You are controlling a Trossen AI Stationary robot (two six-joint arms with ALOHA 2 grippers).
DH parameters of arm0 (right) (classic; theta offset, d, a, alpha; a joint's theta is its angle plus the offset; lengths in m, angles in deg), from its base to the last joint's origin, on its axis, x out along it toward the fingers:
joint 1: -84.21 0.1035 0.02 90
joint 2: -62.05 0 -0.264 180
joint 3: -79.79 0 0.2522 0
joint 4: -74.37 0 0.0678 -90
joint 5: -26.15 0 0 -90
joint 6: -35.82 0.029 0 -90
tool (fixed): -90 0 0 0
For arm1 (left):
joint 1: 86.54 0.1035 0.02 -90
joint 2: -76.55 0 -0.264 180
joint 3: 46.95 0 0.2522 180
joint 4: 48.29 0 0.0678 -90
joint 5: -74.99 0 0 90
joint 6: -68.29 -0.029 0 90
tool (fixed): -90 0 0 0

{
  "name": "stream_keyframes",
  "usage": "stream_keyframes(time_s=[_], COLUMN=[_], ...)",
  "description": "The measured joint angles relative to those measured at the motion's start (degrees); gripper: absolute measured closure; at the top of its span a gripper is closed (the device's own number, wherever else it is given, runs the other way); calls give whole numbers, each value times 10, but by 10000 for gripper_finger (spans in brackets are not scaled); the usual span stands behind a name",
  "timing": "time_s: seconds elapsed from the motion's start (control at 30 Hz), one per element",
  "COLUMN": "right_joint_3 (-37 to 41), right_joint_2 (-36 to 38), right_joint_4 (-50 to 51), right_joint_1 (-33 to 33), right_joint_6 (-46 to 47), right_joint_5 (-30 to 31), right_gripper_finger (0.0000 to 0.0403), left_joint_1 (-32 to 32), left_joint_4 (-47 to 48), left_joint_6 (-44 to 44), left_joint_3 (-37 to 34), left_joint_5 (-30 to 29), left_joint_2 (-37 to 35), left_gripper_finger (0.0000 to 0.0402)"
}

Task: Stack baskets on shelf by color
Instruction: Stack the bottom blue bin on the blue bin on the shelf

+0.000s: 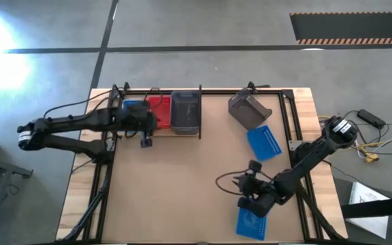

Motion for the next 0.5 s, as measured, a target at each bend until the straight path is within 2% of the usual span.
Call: stream_keyframes(time_s=[0.1,0.2,0.37,0.5], right_joint_3=[0,0,-10,-10], right_joint_2=[18,30,28,2], right_joint_4=[-1,-22,-77,-134], right_joint_1=[33,73,145,182], right_joint_6=[6,24,61,107], right_joint_5=[-25,-35,-38,-44], right_gripper_finger=[349,351,363,356], left_joint_1=[-74,-166,-316,-400], left_joint_4=[-24,-86,-226,-372], left_joint_6=[3,20,56,57], left_joint_3=[-5,-23,-35,-41], left_joint_5=[2,-10,-112,-163], left_joint_2=[-6,2,61,147], left_gripper_finger=[279,279,279,279])
